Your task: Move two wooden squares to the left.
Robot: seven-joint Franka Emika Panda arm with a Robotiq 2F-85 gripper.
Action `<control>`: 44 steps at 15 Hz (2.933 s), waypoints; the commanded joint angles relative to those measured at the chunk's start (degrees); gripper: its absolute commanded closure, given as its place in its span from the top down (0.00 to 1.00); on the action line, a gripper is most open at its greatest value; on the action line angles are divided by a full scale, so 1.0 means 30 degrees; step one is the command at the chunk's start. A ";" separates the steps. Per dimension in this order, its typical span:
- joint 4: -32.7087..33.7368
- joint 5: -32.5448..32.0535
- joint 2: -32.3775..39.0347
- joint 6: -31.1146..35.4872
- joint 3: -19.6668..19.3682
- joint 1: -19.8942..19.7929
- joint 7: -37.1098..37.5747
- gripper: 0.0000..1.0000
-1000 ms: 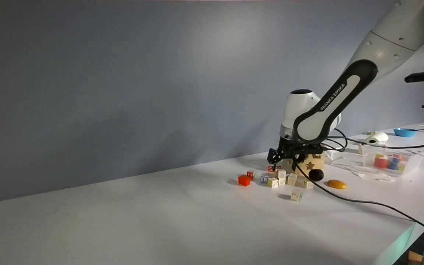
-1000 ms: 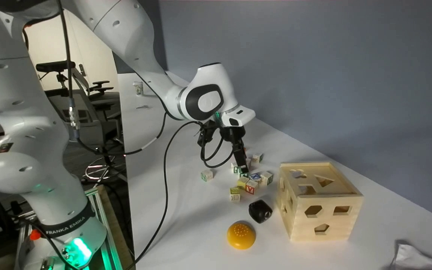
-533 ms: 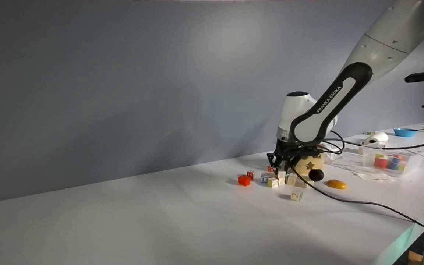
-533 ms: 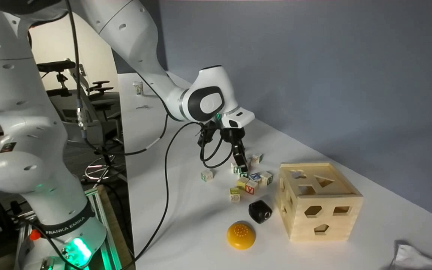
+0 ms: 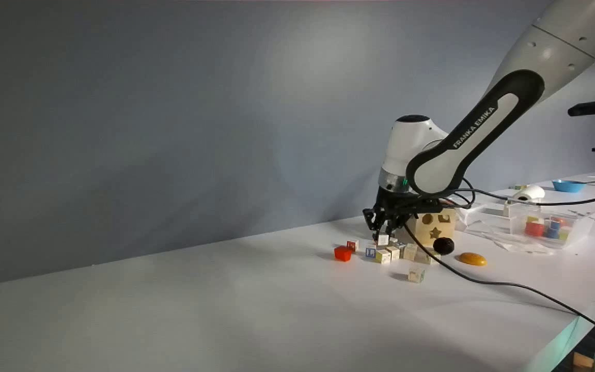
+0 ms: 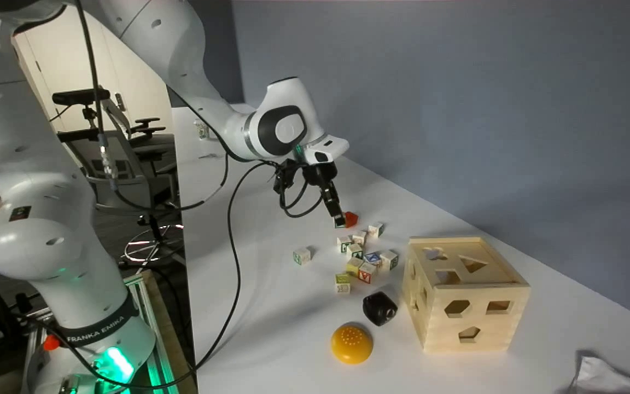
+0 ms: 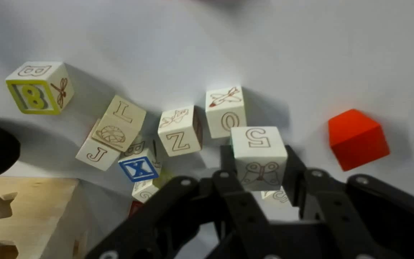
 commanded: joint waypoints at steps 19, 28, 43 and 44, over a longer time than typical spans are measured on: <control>0.3136 -0.9896 0.4279 -1.0815 0.2380 0.2357 0.5791 0.09; 0.4074 -1.1423 0.5870 -1.1343 0.2275 0.3261 0.5917 0.70; 0.1138 -0.7086 0.0900 -0.8418 0.2454 0.2646 0.3914 1.00; 0.0545 -0.6539 -0.0122 -0.7741 0.2318 0.2614 0.3806 1.00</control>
